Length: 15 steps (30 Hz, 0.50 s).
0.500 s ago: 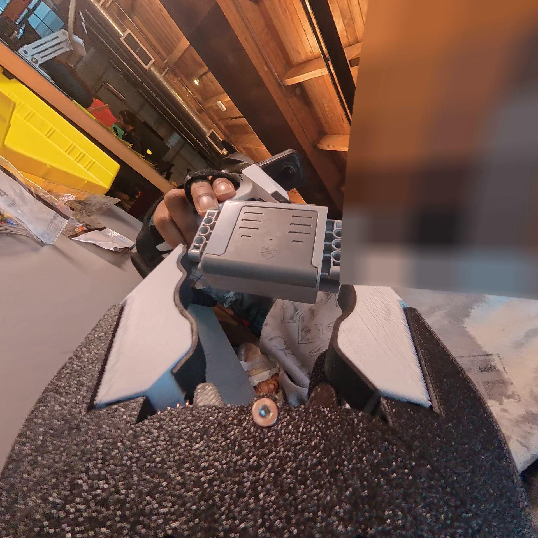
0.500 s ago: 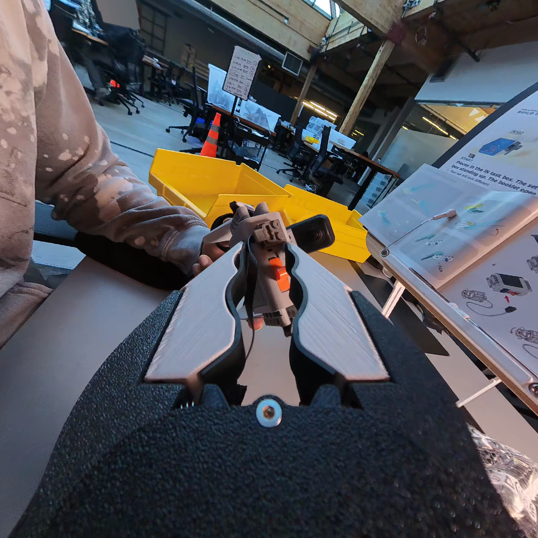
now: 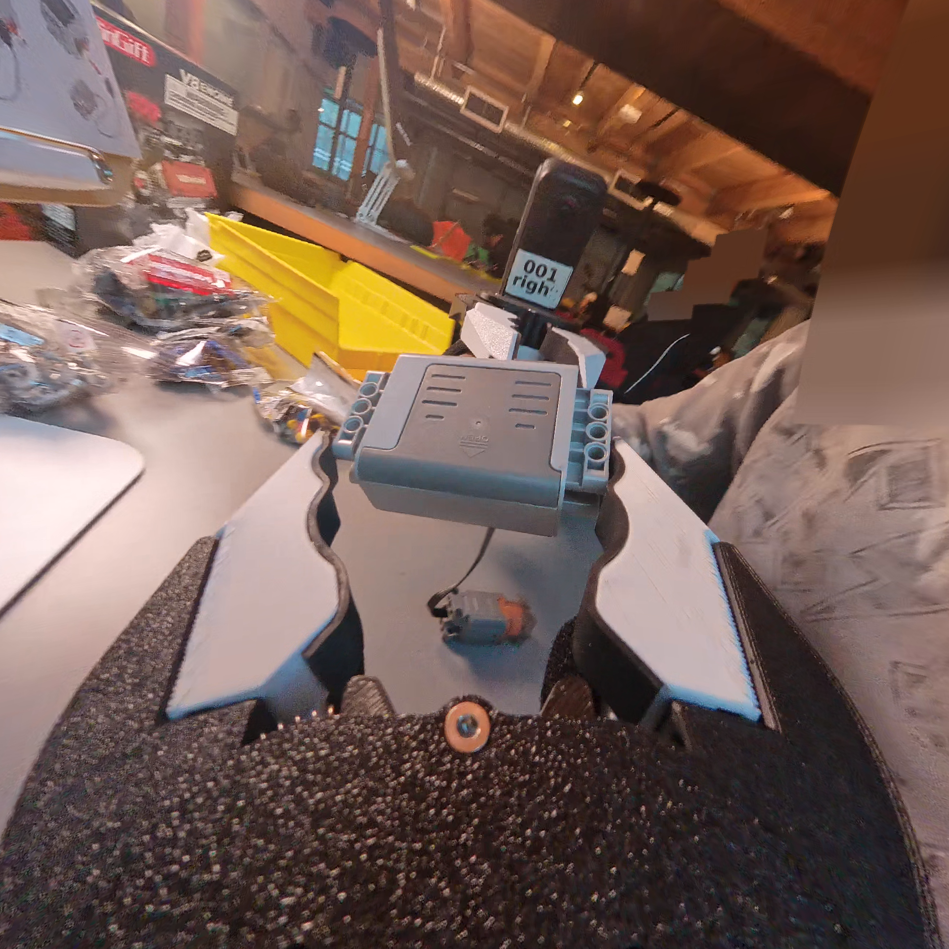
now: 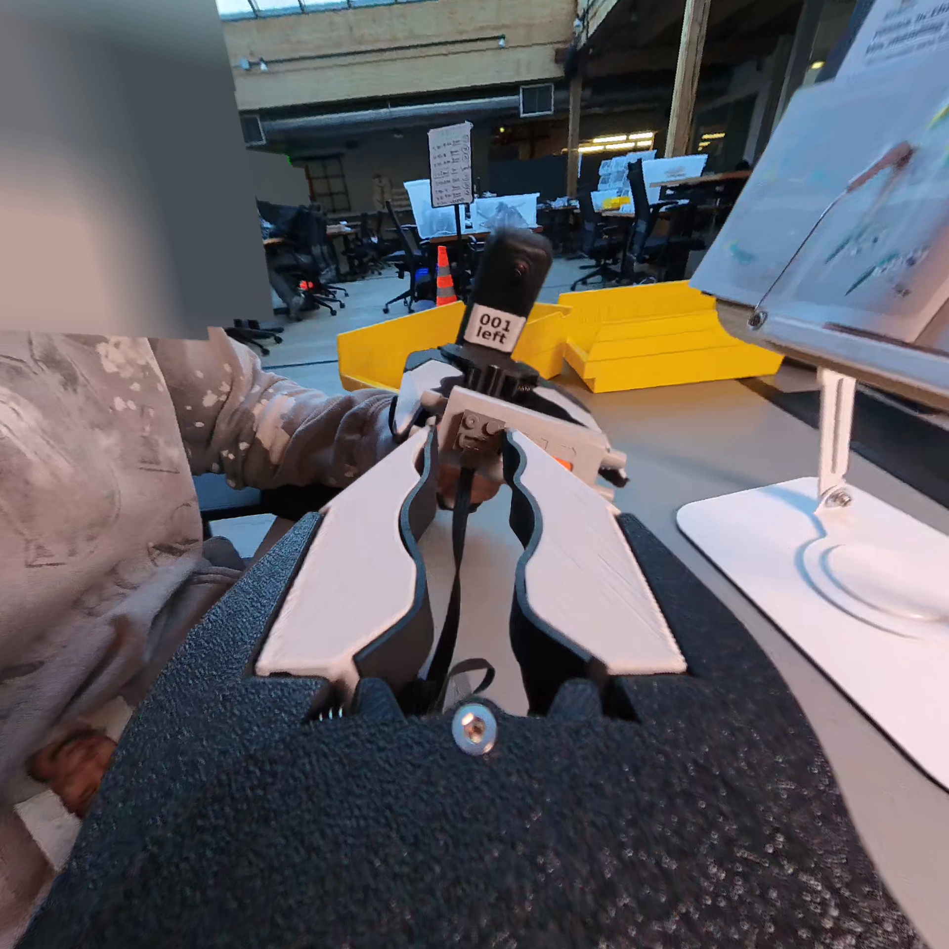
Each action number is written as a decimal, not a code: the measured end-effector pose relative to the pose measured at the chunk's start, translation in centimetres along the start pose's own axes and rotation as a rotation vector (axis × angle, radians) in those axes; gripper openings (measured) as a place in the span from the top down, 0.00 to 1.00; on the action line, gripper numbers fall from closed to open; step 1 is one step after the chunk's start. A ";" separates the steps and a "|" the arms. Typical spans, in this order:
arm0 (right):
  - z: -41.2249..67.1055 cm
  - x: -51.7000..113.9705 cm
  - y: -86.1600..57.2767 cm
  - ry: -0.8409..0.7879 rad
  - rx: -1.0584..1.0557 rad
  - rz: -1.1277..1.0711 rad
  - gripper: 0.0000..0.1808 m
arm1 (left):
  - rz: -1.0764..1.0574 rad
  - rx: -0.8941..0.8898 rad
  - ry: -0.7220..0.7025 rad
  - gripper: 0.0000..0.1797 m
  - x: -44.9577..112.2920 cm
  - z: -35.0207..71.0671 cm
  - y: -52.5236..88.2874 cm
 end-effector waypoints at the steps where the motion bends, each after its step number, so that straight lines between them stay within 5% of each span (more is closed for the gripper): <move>1: -0.4 -0.1 -0.3 0.010 0.029 0.011 0.89 | 0.036 0.047 0.021 0.44 -0.1 -0.1 0.0; 10: -4.4 -0.2 -1.9 0.246 -0.077 0.046 0.91 | 0.301 0.413 0.426 0.45 0.1 -3.4 1.5; 15: -7.3 1.2 -2.8 0.472 -0.204 0.049 0.91 | 0.397 0.431 0.718 0.45 -0.2 -6.6 3.5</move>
Point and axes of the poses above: each gripper's, where its closed fingertips meet, x out along the fingers, z out of its top, y = z × x across the jaws, the point moved 7 cm from there along -x, back along the fingers, and after that the axes turned 1 degree about -x, right-handed, at the moved point
